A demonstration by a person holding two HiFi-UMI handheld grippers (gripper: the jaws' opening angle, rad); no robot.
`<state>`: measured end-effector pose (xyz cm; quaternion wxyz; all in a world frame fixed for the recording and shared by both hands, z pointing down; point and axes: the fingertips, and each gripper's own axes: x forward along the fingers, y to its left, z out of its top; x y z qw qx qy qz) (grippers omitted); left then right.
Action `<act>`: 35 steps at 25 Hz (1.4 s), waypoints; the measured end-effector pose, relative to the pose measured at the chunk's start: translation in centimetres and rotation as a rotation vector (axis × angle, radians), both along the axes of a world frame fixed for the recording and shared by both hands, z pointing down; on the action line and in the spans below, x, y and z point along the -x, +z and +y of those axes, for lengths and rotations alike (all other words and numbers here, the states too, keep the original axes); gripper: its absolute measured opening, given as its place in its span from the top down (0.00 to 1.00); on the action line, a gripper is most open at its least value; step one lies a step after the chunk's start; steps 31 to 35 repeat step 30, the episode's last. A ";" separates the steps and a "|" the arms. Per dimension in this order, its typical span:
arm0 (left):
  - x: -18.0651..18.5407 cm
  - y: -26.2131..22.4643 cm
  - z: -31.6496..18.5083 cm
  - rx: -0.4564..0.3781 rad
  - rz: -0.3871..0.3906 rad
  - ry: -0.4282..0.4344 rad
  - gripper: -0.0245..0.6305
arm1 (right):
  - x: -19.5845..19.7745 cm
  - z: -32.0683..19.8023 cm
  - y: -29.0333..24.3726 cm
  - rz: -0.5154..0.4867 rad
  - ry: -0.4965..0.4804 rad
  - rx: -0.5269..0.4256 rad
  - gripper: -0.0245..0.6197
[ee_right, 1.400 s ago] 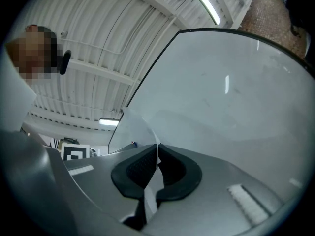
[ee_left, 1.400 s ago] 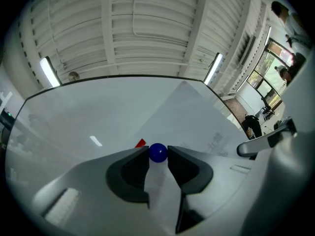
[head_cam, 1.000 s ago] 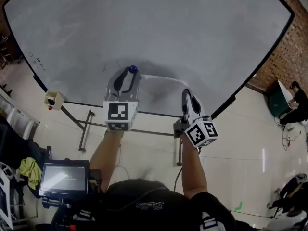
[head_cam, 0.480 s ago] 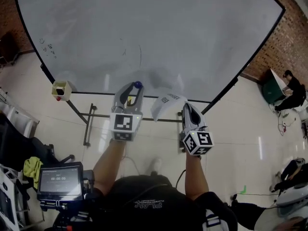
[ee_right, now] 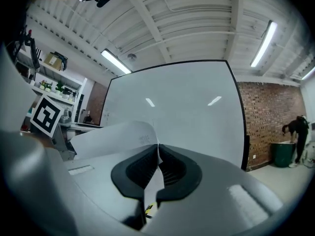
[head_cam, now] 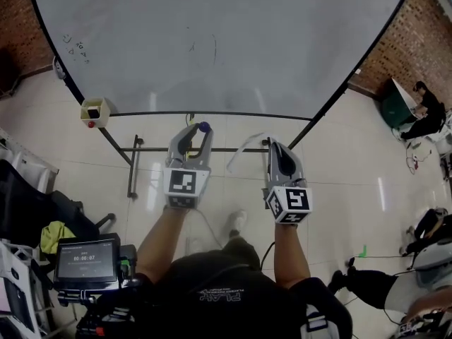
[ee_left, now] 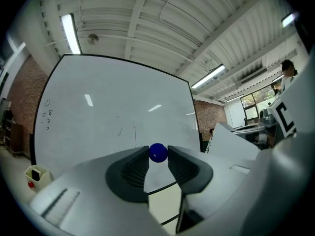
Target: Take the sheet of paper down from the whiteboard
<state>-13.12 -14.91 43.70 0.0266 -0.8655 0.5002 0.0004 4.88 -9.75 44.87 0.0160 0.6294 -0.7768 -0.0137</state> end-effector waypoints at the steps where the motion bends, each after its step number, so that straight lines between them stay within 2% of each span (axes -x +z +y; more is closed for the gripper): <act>1: 0.0 0.4 0.2 0.005 -0.001 0.005 0.78 | 0.1 0.3 0.3 -0.001 0.006 0.003 0.94; 7: -0.2 1.6 0.8 0.018 -0.006 0.008 0.78 | 0.4 0.6 2.2 0.027 0.028 0.041 0.94; 16: -0.1 1.8 0.7 0.019 -0.011 0.006 0.78 | 1.5 0.5 1.2 0.040 0.018 0.006 0.94; 25: -0.5 2.9 0.2 -0.024 0.036 0.019 0.78 | 1.3 0.6 1.5 0.064 0.030 0.007 0.94; 30: -1.2 2.6 1.9 0.039 0.017 0.025 0.78 | 0.7 1.7 2.5 0.079 0.045 0.041 0.94; 35: -1.2 2.6 1.9 0.039 0.017 0.025 0.78 | 0.7 1.7 2.5 0.079 0.045 0.041 0.94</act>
